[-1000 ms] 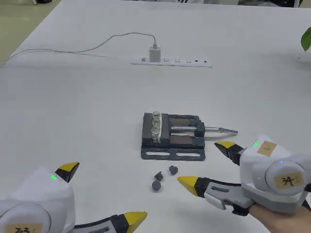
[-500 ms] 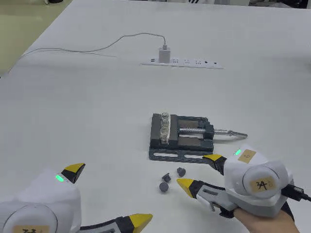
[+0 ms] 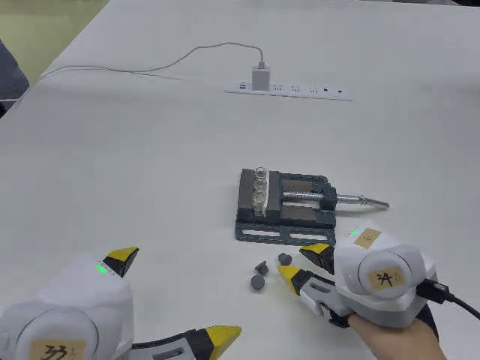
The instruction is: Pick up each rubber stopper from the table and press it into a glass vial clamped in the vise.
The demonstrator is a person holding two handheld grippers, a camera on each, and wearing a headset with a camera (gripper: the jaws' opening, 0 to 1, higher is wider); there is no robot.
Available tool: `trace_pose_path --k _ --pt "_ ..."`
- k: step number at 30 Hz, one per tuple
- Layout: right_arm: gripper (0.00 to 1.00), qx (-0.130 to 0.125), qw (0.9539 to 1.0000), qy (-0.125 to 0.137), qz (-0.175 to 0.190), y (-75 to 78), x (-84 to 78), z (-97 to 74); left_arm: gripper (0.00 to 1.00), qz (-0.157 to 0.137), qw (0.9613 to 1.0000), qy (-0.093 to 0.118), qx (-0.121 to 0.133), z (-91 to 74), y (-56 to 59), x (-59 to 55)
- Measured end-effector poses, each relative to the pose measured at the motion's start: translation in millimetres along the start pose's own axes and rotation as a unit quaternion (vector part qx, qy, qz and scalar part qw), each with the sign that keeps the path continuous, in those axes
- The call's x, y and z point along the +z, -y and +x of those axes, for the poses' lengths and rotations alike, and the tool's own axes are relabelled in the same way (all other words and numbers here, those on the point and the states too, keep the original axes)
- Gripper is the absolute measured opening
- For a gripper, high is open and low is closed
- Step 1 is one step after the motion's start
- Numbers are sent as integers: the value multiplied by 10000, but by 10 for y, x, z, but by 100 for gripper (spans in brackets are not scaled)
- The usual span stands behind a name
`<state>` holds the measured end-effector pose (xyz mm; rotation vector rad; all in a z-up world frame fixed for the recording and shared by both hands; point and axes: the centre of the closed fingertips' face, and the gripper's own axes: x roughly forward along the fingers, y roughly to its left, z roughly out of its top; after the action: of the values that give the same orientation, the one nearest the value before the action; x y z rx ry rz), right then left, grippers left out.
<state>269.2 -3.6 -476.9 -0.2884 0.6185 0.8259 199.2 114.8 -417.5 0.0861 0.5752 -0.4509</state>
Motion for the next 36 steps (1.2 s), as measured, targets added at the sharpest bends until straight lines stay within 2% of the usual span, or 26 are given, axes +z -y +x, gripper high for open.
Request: trace_pose_path --k 10,23,36 --pt "12 -28 10000 17 54 -7 2 27 97 -33 10000 -7 19 -10 -4 -21" --pt "9 -18 10000 12 81 -19 2 27 97 -53 10000 0 22 -13 0 -27" --pt "8 41 9998 -98 -145 -6 -6 25 96 -17 10000 27 23 -12 7 -27"
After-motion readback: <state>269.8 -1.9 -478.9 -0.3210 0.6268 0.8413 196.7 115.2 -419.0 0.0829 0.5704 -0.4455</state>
